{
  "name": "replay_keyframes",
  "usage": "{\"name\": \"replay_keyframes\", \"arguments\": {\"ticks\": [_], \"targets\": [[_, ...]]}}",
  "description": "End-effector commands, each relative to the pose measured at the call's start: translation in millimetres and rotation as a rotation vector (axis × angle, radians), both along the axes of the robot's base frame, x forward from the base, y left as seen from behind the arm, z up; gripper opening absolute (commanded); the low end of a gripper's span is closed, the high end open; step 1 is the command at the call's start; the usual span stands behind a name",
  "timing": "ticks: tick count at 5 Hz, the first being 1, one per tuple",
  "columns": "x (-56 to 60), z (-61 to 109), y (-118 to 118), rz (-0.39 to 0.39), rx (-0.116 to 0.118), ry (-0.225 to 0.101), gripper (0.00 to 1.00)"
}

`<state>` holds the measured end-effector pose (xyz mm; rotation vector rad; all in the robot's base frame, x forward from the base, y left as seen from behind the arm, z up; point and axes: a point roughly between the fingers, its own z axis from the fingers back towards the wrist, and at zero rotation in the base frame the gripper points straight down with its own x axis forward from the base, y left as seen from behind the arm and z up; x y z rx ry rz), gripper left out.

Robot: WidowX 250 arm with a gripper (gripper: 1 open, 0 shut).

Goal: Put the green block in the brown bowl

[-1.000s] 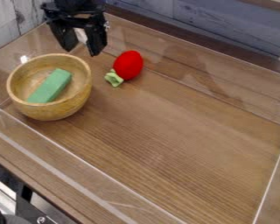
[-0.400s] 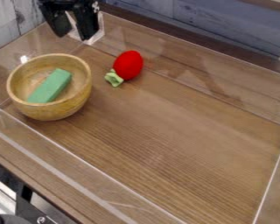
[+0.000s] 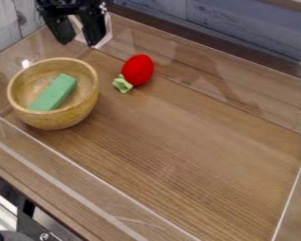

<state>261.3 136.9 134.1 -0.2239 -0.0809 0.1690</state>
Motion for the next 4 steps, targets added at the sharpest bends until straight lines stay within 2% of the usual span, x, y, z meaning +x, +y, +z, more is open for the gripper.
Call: {"name": "replay_keyframes", "arguments": {"ticks": [1,2,4], "targets": [[2.2,15.8,5,0.009,0.012,-0.031,1.0],[6.0,15.2,6,-0.007,-0.001,-0.014,1.0],[-4.8,0.2,9,-0.045,-0.033,0.021,1.0]]}}
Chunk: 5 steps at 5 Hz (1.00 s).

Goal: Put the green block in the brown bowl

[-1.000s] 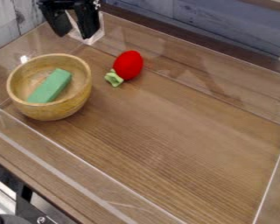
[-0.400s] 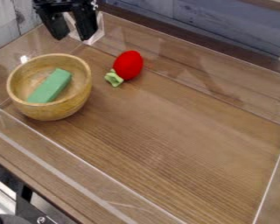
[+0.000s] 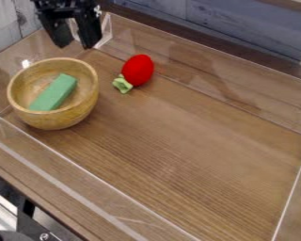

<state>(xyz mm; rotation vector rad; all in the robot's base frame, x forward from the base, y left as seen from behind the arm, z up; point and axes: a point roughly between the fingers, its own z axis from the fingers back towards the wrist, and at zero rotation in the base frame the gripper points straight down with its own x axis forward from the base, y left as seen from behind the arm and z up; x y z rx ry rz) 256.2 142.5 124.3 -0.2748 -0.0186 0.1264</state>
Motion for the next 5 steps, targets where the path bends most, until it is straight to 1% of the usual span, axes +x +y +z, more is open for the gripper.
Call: {"name": "replay_keyframes", "arguments": {"ticks": [1,2,3,4,5], "targets": [[-2.9,3.4,7,0.001,0.006,-0.024,1.0],[-0.3,0.6,8,0.015,-0.007,-0.024,1.0],[2.6,-3.2,-16,-0.018,-0.006,-0.024,1.0],[10.6,-2.8,-53,-0.059,-0.001,-0.043,1.0],[18.6,-0.3,-90,-0.159,0.009,-0.066,1.0]]}}
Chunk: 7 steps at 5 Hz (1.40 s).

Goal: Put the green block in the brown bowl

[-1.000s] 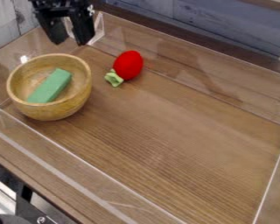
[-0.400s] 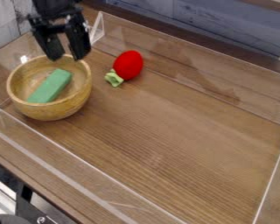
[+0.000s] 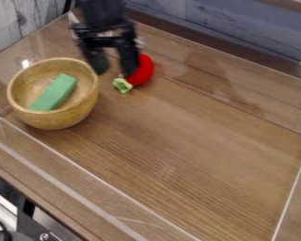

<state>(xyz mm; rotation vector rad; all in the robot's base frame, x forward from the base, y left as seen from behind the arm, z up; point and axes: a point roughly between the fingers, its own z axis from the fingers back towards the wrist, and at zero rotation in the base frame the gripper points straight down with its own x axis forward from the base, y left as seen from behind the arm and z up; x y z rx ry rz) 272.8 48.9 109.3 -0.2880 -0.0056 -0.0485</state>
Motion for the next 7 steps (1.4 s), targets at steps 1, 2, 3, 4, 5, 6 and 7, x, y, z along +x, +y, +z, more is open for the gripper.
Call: {"name": "replay_keyframes", "arguments": {"ticks": [1,2,3,4,5,6,7], "targets": [[11.0,16.0,-26,-0.064,0.028,-0.081,1.0],[12.4,10.5,-55,-0.048,0.051,-0.099,1.0],[19.0,7.6,-72,-0.016,0.102,-0.129,1.0],[29.8,8.9,-57,0.07,0.155,-0.173,1.0],[29.9,10.6,-40,0.153,0.188,-0.194,1.0],[38.3,9.4,-34,0.204,0.217,-0.226,1.0],[45.7,5.1,-34,0.225,0.248,-0.259,1.0]]}}
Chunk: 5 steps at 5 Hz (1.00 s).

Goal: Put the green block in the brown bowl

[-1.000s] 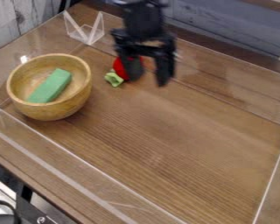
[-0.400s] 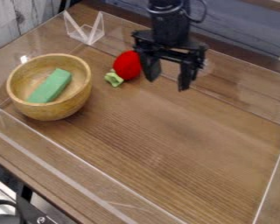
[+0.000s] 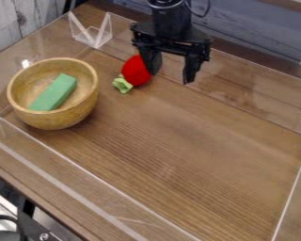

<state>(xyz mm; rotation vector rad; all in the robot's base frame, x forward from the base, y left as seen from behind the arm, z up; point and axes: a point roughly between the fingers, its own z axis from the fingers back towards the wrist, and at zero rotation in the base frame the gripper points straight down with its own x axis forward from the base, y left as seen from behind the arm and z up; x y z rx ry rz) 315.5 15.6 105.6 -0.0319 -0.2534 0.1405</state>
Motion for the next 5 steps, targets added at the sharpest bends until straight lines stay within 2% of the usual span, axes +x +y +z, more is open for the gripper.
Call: {"name": "replay_keyframes", "arguments": {"ticks": [1,2,4,5], "targets": [[12.2,6.7,7,-0.017,0.03,-0.048,1.0],[19.5,8.6,12,-0.032,0.044,-0.06,1.0],[35.3,-1.3,34,-0.081,0.059,-0.057,1.0],[34.4,-1.9,35,-0.11,0.057,-0.051,1.0]]}}
